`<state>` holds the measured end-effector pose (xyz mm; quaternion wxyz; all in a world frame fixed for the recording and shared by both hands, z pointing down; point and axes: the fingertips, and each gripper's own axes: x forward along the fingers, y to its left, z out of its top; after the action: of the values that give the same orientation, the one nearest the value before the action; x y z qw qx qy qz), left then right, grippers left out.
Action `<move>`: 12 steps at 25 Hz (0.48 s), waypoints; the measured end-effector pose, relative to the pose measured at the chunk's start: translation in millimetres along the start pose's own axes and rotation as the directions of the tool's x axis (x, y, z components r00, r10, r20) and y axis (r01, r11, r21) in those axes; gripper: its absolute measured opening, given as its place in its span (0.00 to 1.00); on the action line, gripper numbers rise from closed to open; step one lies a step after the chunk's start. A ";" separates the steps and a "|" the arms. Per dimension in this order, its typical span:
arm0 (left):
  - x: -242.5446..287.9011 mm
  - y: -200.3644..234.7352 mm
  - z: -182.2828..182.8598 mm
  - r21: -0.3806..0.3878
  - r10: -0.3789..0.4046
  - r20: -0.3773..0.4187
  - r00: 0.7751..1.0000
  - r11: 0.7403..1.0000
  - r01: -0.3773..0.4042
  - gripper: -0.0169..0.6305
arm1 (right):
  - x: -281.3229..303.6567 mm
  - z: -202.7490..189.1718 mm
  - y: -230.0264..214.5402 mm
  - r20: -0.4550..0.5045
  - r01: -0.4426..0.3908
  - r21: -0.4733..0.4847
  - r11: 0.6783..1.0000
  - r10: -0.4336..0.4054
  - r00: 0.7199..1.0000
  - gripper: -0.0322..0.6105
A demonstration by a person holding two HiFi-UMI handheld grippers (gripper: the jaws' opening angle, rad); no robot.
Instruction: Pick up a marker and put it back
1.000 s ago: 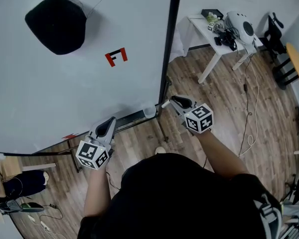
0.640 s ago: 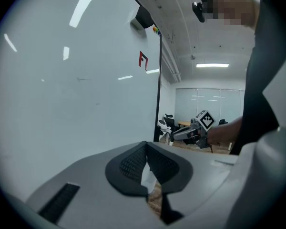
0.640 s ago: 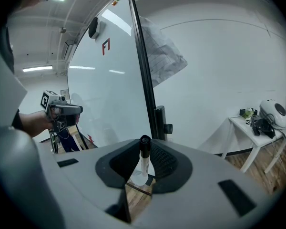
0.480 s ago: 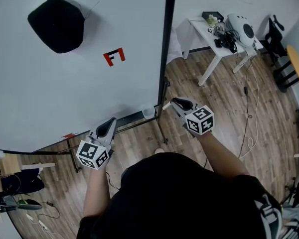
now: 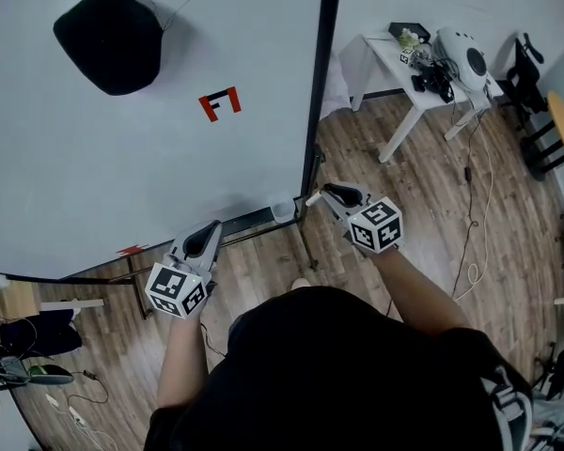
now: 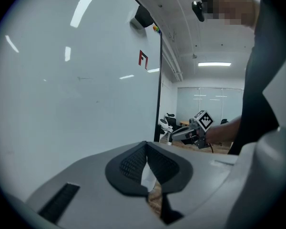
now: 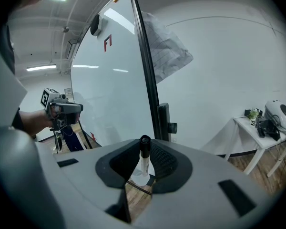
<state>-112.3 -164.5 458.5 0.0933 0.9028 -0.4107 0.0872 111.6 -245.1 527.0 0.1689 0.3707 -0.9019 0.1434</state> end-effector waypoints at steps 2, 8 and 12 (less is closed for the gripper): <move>-1.2 0.7 -1.3 -0.004 0.007 -0.003 1.000 1.000 -0.007 0.05 | 5.3 0.5 1.8 -0.002 -0.012 -0.004 1.000 0.012 1.000 0.15; -6.5 2.7 -7.8 -0.021 0.036 -0.015 0.999 0.999 -0.036 0.05 | 24.7 1.7 6.7 -0.009 -0.049 -0.019 0.999 0.049 0.999 0.15; -8.5 5.7 -14.4 -0.036 0.054 -0.024 0.998 0.998 -0.055 0.05 | 43.0 -4.3 9.6 -0.028 -0.075 -0.026 0.997 0.075 0.997 0.15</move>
<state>-123.3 -158.5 471.1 0.1124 0.8883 -0.4355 0.0925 76.8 -263.6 547.2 0.1807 0.3323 -0.9147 0.1425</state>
